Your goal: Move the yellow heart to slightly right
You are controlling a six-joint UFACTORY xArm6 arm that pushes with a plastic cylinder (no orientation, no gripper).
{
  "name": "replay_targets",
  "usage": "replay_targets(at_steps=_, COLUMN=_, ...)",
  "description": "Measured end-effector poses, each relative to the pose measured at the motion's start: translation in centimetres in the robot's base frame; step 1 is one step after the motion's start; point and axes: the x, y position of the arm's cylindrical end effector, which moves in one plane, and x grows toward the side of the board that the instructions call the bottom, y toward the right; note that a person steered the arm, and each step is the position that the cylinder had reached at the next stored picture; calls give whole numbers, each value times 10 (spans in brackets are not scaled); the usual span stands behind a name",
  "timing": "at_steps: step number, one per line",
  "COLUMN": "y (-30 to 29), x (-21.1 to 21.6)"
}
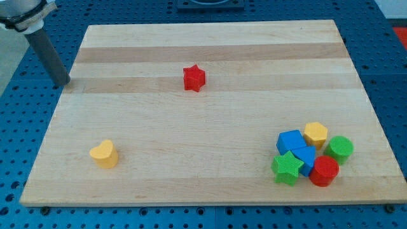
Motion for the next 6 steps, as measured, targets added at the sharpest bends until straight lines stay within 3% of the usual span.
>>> replay_targets(at_steps=1, y=0, x=3)
replay_targets(at_steps=2, y=8, x=43)
replay_targets(at_steps=4, y=34, x=166)
replay_targets(at_steps=6, y=57, x=181)
